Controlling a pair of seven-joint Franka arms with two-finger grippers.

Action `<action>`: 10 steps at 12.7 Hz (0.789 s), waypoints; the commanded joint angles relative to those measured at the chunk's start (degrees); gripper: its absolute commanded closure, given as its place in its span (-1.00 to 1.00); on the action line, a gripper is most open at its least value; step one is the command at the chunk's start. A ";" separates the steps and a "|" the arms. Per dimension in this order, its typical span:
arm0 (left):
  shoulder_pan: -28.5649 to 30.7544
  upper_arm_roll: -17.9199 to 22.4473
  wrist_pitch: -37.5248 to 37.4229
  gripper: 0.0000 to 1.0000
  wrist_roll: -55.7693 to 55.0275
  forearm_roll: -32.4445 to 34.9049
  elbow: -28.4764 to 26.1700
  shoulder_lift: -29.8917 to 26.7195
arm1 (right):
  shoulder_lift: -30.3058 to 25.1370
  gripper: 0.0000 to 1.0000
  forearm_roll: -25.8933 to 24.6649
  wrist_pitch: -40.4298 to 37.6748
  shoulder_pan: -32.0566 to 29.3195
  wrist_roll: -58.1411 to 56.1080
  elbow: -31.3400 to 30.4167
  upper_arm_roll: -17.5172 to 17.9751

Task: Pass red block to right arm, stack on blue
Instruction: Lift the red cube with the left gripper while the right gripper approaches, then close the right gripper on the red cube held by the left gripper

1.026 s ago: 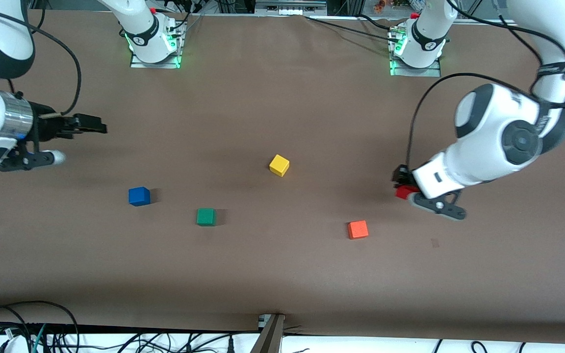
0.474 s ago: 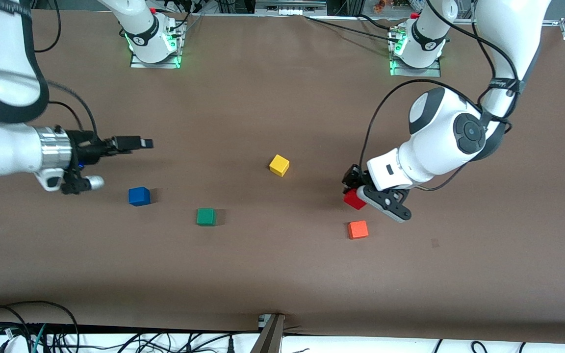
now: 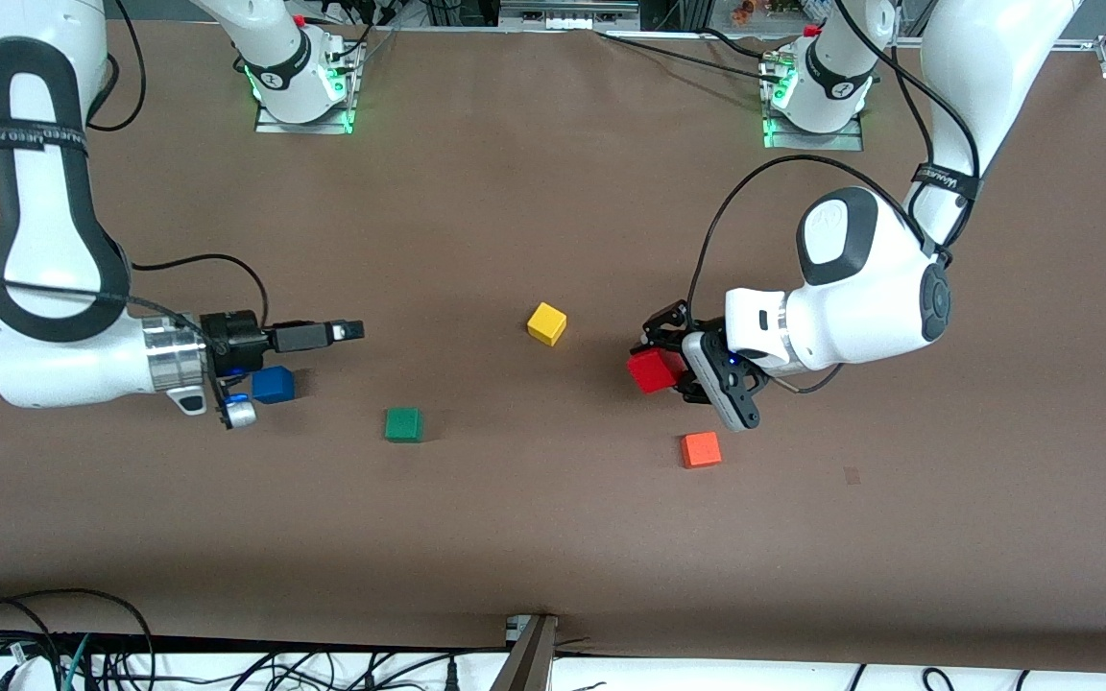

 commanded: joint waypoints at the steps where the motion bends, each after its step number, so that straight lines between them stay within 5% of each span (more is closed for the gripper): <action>1: -1.92 -0.60 3.05 0.82 11.96 -7.60 1.58 1.00 | 1.83 -1.00 8.24 2.01 1.78 -0.40 -0.71 0.07; 6: -6.50 -0.60 10.00 1.00 29.73 -24.57 1.58 2.84 | 4.29 -1.00 26.16 6.58 7.48 -5.13 -4.85 0.07; 10: -10.09 -0.60 14.83 1.00 37.48 -33.80 1.67 5.04 | 4.56 -1.00 32.86 11.67 11.53 -6.11 -5.21 0.07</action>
